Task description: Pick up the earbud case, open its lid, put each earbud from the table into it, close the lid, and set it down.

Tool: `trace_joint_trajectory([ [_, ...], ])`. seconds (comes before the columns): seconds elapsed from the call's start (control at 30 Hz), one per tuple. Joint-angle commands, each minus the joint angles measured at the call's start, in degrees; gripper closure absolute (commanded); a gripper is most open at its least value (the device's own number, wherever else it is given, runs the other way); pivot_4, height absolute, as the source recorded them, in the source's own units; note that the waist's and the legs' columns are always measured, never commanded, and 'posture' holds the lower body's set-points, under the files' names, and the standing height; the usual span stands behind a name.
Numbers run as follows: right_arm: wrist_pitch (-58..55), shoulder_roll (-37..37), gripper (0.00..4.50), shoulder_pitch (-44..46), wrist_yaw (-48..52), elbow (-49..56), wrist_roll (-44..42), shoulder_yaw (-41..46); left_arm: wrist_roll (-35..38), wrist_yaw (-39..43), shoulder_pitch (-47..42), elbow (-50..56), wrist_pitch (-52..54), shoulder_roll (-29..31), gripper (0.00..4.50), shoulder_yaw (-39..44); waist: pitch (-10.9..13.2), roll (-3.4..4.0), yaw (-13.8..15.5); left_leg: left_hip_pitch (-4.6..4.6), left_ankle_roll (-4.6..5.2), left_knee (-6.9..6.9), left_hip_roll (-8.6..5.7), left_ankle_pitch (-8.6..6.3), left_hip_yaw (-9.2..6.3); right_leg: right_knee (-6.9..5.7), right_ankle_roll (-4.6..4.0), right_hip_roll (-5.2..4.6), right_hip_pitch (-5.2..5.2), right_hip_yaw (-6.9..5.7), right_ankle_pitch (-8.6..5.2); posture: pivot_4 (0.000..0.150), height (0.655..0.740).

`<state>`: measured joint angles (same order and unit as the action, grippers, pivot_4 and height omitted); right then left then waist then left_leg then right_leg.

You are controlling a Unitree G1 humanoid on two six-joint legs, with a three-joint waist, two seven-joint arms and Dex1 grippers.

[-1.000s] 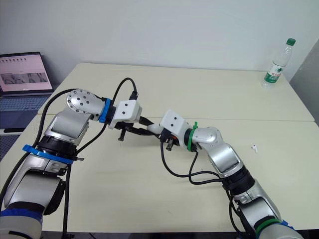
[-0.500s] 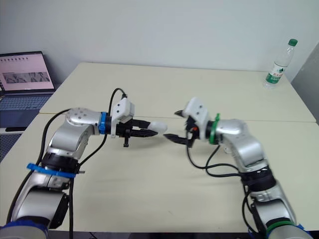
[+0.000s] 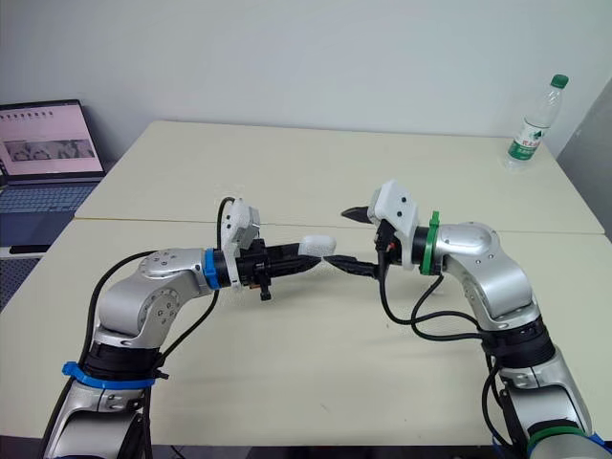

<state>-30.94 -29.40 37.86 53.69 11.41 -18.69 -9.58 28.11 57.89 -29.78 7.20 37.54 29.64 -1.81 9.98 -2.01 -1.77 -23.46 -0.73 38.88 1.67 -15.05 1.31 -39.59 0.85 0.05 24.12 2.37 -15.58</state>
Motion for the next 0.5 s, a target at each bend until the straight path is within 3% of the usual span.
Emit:
trace_joint_trajectory([
  [0.03, 1.81, 0.81, 0.05, 2.5, -1.03, -0.65, 0.61, 0.58, 1.59, -0.57, 0.11, 3.1, 0.2, 0.34, 3.73, 0.62, 0.0, 0.0, -0.03, 0.01, 0.0, 0.0, 0.0, 0.0, 0.0, 0.0, 0.0, 0.0, 0.0, 0.0, 0.0, 0.15, 0.74],
  [0.5, 3.81, 2.2, 0.05, 6.35, -4.53, -5.78, 2.1, 3.15, 1.84, -0.91, -0.24, 3.93, -0.03, 0.37, 3.73, -0.76, 0.0, 0.0, 0.03, 0.01, 0.0, -0.01, 0.0, 0.0, 0.01, 0.03, 0.0, -0.01, -0.01, -0.01, 0.0, 0.15, 0.74],
])
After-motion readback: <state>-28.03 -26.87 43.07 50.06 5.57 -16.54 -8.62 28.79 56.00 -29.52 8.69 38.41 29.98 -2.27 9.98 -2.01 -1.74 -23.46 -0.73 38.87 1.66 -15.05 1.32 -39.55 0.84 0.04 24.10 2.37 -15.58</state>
